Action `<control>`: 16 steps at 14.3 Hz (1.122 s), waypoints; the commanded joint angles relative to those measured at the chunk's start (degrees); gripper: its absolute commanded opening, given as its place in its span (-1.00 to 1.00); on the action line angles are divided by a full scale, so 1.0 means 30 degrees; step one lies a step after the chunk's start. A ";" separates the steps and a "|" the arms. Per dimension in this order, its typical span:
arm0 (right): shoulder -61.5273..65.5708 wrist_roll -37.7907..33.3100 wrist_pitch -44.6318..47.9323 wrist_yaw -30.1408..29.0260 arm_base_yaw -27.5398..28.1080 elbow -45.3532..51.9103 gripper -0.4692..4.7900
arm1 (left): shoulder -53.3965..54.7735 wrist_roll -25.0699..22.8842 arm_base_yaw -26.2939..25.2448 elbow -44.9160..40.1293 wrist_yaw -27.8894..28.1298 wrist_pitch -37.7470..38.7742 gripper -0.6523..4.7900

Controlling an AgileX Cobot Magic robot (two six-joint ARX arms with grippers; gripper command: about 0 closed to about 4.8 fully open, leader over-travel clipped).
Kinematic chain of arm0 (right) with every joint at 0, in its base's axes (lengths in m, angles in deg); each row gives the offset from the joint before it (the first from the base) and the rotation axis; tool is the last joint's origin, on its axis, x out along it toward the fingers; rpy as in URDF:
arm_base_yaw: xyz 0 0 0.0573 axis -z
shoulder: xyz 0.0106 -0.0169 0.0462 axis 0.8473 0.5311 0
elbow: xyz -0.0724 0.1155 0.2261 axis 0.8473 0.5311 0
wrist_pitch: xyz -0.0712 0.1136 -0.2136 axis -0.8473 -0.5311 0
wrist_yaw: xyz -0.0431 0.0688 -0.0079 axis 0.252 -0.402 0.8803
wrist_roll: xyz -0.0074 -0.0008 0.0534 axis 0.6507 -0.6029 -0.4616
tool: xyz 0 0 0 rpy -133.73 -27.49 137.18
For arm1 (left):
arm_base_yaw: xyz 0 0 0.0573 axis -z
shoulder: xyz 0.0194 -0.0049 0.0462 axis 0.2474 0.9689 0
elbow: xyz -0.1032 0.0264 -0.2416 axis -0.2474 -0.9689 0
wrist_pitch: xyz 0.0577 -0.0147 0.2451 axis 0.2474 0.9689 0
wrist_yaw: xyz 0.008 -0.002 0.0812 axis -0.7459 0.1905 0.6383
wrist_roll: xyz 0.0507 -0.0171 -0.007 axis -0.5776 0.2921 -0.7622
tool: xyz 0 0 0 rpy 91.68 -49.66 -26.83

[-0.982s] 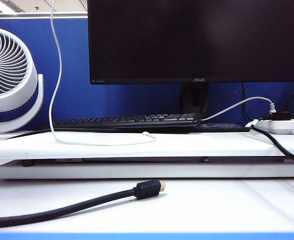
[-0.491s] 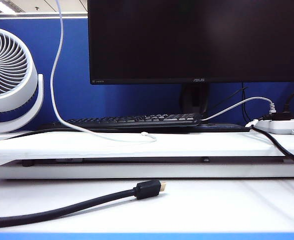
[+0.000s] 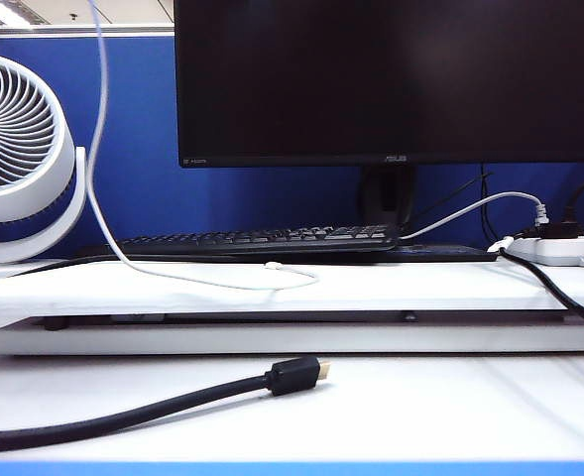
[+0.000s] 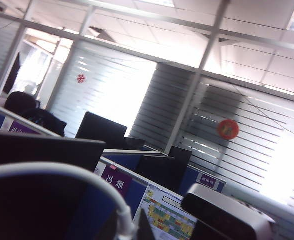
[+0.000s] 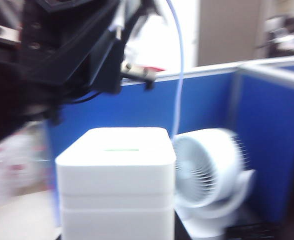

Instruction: Pick up the Type-C charging cable and the charging base, insert one end of the Type-C charger into the corresponding slot on the base, and finally place the plugged-in charger back on the table.

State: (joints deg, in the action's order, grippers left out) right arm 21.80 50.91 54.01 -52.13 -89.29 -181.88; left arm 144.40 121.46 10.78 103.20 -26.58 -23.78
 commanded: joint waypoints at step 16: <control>-0.0131 0.3162 -0.2973 1.6568 -0.4619 -0.0153 -0.83 | 0.1996 -0.2193 0.2608 0.0073 0.3475 0.3650 -0.78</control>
State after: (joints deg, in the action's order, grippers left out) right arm 21.89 60.68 43.38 -2.45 -103.09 -181.80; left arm 150.45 115.10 18.54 103.20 -16.28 -12.02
